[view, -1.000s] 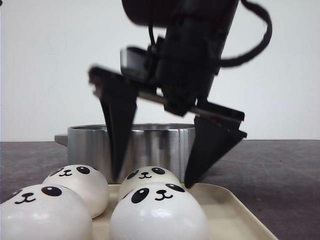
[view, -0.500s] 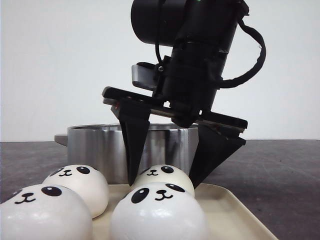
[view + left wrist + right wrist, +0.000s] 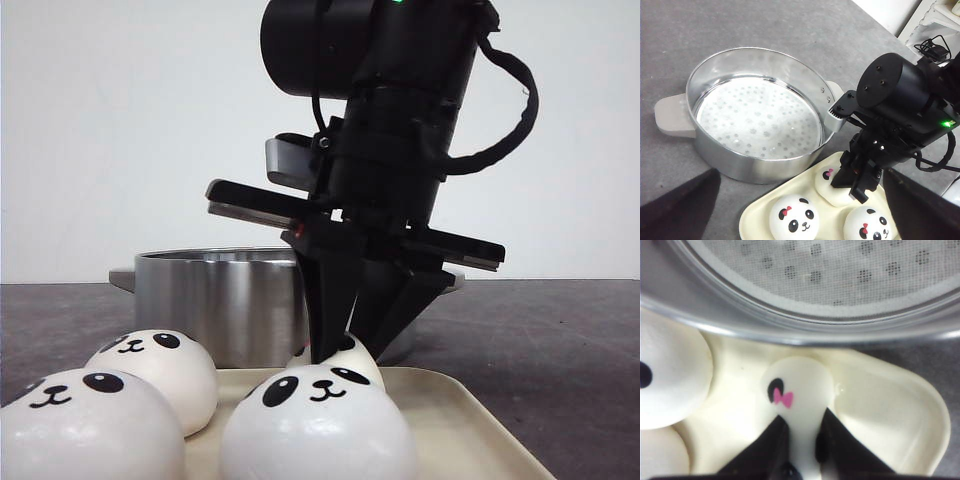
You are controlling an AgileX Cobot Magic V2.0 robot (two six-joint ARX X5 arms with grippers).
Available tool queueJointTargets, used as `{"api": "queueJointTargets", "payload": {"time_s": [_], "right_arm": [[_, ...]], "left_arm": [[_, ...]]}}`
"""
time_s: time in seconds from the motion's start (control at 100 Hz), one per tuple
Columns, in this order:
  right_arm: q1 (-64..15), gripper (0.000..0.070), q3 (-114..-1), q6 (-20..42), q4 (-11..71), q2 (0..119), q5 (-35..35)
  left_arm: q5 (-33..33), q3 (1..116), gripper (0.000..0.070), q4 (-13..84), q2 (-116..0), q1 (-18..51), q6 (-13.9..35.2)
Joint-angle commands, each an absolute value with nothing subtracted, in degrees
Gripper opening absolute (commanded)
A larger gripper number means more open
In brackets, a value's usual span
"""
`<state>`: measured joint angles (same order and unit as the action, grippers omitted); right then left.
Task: Steam buns
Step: 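Close the right gripper on the bun and lift it, then lower the bun into the steamer with the right gripper and release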
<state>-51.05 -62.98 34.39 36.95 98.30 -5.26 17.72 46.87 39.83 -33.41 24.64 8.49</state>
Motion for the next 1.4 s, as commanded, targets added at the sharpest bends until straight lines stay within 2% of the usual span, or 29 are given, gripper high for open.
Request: {"api": "queueJointTargets", "payload": {"time_s": [0.0, 0.24, 0.43, 0.56, 0.66, 0.91, 1.17, 1.39], "right_arm": [[-52.1, 0.0, -63.8, 34.1, 37.5, 99.4, -4.5], [-55.5, 0.0, -65.2, 33.8, 39.8, 87.0, -9.3], [-58.5, 0.0, -70.8, 33.2, 42.3, 76.5, -2.3], [-57.3, 0.0, -78.3, 27.7, 44.3, 75.5, 3.9], [-54.6, 0.0, -83.6, 21.9, 45.7, 78.0, 4.7], [-47.3, 0.0, -93.8, 14.0, 47.7, 90.3, 4.7], [-42.2, 0.0, -96.5, 8.6, 44.7, 103.4, 9.0], [-39.7, 0.0, -96.5, 7.9, 41.6, 111.3, 9.0]], "left_arm": [[17.4, 48.2, 0.0631, 39.4, -33.7, 24.9, 8.0], [17.4, 48.2, 0.0631, 39.4, -33.7, 24.9, 8.0], [17.4, 48.2, 0.0631, 38.8, -33.7, 24.9, 8.0], [17.4, 48.2, 0.0631, 38.0, -33.7, 24.9, 8.3], [17.4, 48.2, 0.0631, 37.5, -33.7, 24.9, 8.4], [17.3, 48.2, 0.0631, 37.8, -33.7, 24.9, 8.4], [17.3, 48.2, 0.0631, 38.9, -33.7, 24.9, 8.5], [17.3, 48.2, 0.0631, 40.5, -33.7, 24.9, 8.4]]}}
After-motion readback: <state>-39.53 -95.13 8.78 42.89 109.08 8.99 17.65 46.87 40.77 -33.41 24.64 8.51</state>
